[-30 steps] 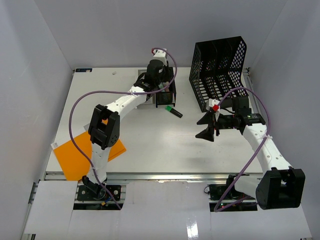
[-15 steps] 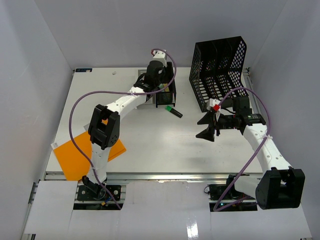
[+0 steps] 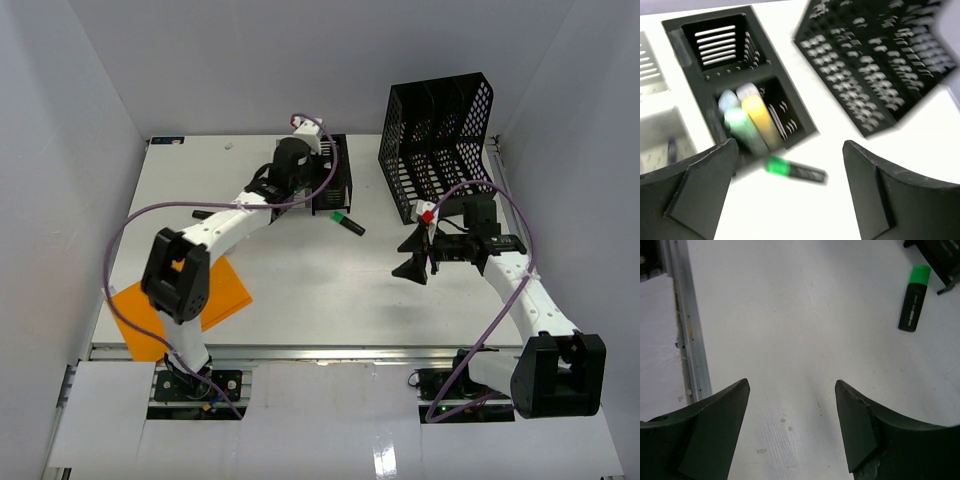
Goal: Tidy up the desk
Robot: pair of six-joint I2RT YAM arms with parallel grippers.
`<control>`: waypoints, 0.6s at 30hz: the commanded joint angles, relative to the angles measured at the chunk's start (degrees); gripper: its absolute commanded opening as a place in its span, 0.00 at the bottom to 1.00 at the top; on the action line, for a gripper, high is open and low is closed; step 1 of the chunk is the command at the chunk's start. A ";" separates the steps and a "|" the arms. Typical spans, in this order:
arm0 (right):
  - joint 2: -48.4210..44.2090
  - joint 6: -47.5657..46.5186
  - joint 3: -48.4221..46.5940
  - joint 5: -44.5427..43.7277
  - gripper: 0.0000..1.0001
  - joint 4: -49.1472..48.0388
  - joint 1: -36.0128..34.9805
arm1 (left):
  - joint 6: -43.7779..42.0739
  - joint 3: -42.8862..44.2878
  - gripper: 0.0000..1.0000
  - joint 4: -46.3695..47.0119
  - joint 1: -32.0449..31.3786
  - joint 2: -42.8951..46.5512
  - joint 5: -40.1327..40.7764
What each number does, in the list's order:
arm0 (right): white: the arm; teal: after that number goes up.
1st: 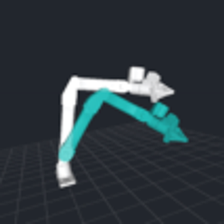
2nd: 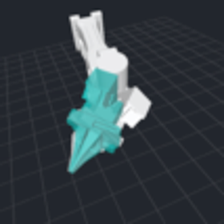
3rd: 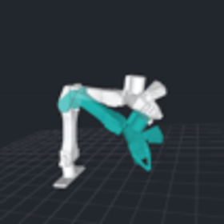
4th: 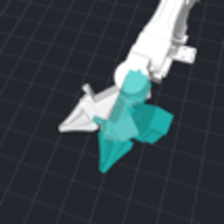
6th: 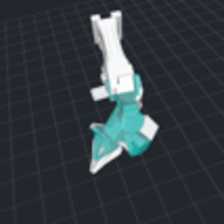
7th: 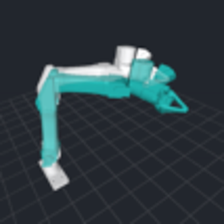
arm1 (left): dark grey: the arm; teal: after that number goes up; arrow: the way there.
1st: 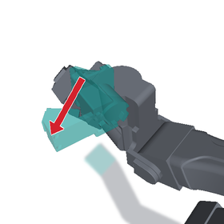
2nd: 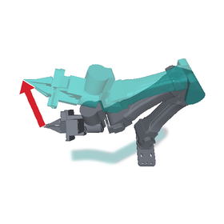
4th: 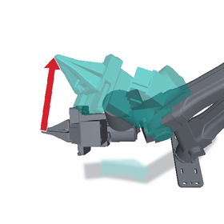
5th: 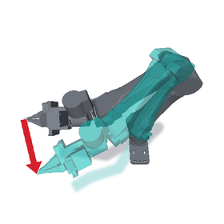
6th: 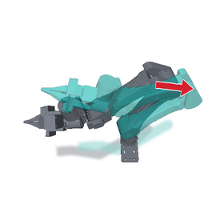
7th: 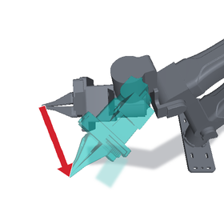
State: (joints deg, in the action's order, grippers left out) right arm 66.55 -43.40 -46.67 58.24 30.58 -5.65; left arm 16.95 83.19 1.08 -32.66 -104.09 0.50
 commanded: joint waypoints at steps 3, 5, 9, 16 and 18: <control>2.50 10.95 1.91 -27.15 0.84 -14.07 -11.08 | 2.84 -28.59 0.98 9.80 2.18 34.99 -9.66; 5.51 11.41 1.01 -38.16 0.87 -17.80 -16.72 | 3.33 -36.89 0.98 9.25 2.97 40.53 -10.17; 13.78 19.58 -3.40 -51.92 0.94 -24.37 -21.90 | 1.14 -44.93 0.98 6.34 3.65 51.60 -9.80; 26.48 22.39 -10.60 -50.25 0.94 -35.40 -22.90 | -4.65 -51.20 0.98 3.09 3.73 64.06 -5.11; 29.28 21.20 -10.43 -47.88 0.94 -39.31 -22.83 | -4.69 -50.64 0.98 1.59 3.66 65.04 -4.77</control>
State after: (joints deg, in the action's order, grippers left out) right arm 91.86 -23.42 -54.01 9.53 3.58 -28.35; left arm 14.82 32.13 4.66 -29.23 -43.01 -6.34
